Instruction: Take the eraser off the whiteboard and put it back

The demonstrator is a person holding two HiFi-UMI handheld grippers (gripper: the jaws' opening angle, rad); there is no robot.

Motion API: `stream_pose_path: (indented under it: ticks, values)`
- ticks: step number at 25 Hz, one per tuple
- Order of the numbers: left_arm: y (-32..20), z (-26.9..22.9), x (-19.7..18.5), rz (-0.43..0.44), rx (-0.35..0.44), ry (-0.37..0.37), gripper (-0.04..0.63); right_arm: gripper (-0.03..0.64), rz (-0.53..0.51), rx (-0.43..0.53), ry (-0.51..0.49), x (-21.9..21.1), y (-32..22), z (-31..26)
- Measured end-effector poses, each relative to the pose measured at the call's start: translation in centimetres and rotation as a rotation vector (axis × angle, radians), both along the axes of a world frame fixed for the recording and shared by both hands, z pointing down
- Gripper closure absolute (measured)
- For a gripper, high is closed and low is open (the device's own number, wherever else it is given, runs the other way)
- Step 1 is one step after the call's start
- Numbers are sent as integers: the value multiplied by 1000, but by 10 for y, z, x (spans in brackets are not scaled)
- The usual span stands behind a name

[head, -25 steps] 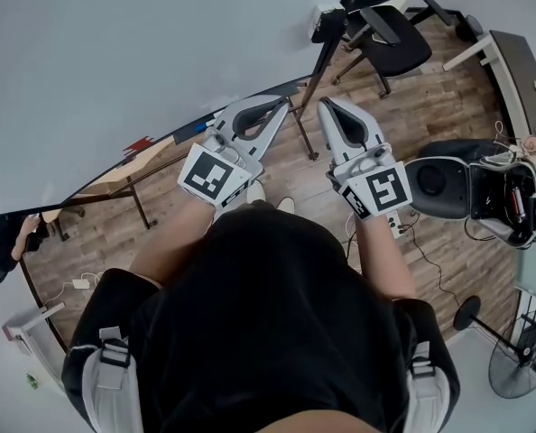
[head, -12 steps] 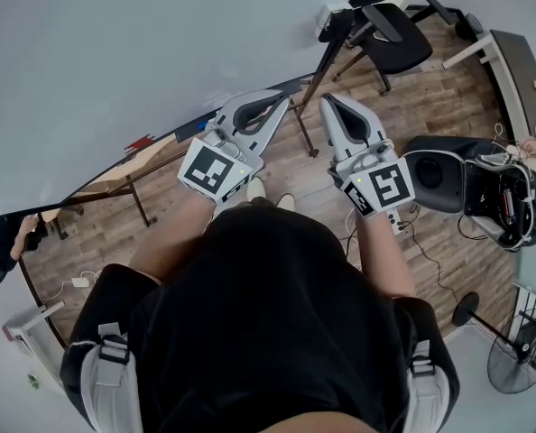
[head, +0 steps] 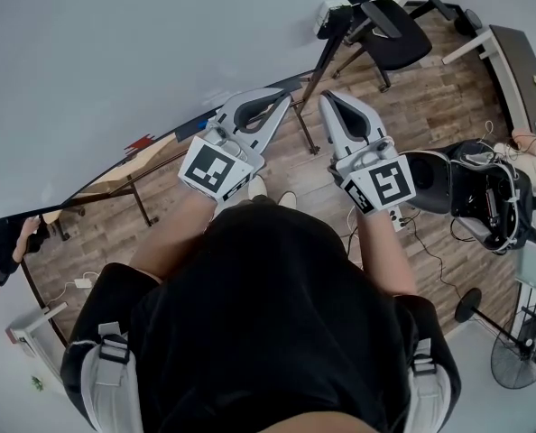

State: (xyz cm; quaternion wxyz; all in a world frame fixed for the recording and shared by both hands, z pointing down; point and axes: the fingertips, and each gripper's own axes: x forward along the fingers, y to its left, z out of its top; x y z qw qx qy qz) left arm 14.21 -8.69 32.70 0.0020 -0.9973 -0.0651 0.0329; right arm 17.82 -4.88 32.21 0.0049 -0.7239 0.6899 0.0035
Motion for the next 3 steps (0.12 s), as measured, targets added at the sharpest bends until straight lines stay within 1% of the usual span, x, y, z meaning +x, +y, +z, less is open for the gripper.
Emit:
stream_pose_path:
  ticks: [3]
  values:
    - [-2, 1, 3, 0, -1, -2, 600, 615, -1, -2, 0, 3, -3, 1]
